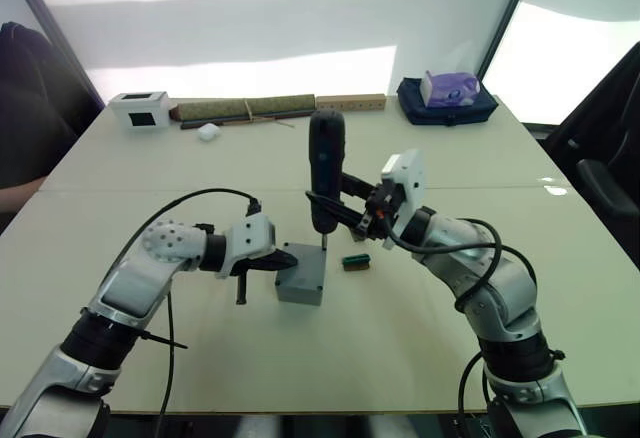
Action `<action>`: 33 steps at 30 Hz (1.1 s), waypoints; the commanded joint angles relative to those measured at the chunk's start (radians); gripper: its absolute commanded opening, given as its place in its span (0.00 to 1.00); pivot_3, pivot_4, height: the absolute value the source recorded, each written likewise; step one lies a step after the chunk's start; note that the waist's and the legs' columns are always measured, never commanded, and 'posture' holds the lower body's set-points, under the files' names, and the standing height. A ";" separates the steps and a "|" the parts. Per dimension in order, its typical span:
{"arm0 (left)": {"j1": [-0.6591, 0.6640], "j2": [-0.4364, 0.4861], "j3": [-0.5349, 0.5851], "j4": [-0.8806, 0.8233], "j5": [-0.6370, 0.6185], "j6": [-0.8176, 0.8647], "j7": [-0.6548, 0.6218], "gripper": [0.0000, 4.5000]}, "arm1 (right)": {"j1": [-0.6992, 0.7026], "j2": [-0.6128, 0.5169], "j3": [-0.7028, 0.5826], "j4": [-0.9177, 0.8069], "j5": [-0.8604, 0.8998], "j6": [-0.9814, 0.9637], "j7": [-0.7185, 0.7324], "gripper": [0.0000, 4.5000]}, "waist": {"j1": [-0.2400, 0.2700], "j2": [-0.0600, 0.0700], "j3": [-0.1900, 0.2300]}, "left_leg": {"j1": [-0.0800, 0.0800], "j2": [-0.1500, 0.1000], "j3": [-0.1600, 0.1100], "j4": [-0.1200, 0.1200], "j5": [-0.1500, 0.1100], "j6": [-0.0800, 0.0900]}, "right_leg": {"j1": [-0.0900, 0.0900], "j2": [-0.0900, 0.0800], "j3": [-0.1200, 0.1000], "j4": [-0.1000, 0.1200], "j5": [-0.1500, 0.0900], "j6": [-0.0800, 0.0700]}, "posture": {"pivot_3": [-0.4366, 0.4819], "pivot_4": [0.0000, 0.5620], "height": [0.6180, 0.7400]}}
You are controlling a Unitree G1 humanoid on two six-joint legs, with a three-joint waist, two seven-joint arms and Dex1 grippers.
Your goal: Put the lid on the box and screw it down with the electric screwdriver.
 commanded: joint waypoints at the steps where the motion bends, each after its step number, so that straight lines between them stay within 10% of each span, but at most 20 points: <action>1: 0.017 0.001 -0.028 0.013 0.023 0.015 -0.009 0.00 | 0.056 -0.029 0.052 0.075 -0.047 0.058 0.004 0.35 | 0.000 0.000 0.000 | 0.000 0.000 0.000 0.000 0.000 0.000 | 0.000 0.000 0.000 0.000 0.000 0.000 | 0.48 0.27 1.00; 14: 0.021 -0.002 -0.020 -0.002 0.013 0.015 -0.009 0.00 | 0.011 -0.013 0.013 0.015 -0.021 0.012 0.009 0.35 | 0.001 0.000 -0.001 | 0.000 0.000 0.000 -0.008 0.000 0.000 | -0.001 -0.003 0.000 -0.005 -0.003 -0.005 | 0.48 0.27 1.00; 22: -0.013 -0.016 0.039 -0.087 -0.077 0.071 -0.011 0.00 | -0.187 0.004 -0.250 -0.087 0.291 0.281 -0.193 0.35 | 0.003 0.001 0.001 | -0.023 0.000 0.000 -0.009 0.001 -0.001 | -0.024 -0.003 -0.001 -0.004 0.000 -0.001 | 0.48 0.27 1.00; 33: -0.084 -0.003 0.130 -0.224 -0.209 0.174 -0.013 0.00 | -0.341 -0.306 -0.429 0.045 0.491 0.771 -0.460 0.35 | -0.002 0.004 0.004 | -0.052 -0.001 0.001 0.000 0.002 -0.002 | -0.052 -0.001 -0.001 0.002 0.002 0.001 | 0.48 0.27 1.00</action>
